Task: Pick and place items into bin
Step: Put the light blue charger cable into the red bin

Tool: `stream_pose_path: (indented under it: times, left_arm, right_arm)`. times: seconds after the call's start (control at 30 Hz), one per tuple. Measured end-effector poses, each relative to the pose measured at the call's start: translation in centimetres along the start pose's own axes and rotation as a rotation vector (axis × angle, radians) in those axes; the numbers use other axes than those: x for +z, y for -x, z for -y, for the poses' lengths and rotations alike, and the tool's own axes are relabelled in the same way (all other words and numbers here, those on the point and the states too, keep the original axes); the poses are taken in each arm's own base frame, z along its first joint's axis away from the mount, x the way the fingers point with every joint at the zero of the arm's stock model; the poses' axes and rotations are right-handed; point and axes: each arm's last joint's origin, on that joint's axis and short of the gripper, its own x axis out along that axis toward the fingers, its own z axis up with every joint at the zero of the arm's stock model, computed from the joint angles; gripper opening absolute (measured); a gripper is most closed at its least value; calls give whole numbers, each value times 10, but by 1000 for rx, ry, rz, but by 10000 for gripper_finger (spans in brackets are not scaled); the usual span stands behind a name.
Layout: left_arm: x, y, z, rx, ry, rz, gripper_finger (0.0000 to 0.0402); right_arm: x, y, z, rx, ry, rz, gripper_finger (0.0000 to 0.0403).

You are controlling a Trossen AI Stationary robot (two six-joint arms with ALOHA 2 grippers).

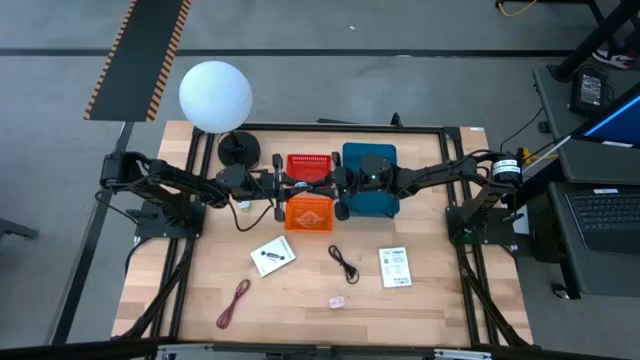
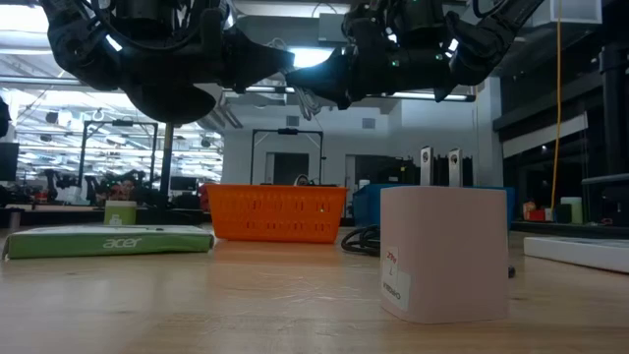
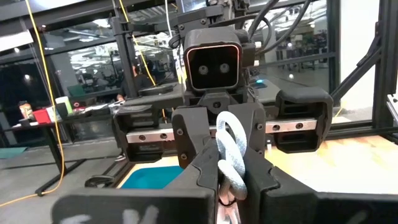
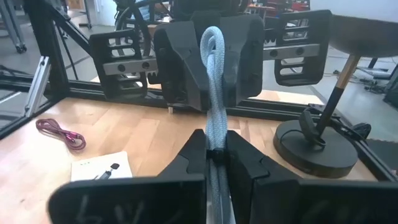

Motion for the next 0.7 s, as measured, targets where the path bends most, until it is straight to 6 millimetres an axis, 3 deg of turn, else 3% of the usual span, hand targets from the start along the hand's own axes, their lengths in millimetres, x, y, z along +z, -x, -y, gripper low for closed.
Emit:
stream_pose_path:
  times: [0.17, 0.37, 0.7]
  left_arm:
    - [0, 0, 0, 3, 0, -2, 18]
    - [-1, 0, 0, 1, 0, -15, 18]
    - [-2, 3, -10, 39, 1, -59, 18]
  right_arm:
    - [0, 1, 4, -9, -47, -1, 37]
    - [10, 9, 4, -12, -31, -17, 89]
    - [35, 42, 0, -61, -38, -170, 154]
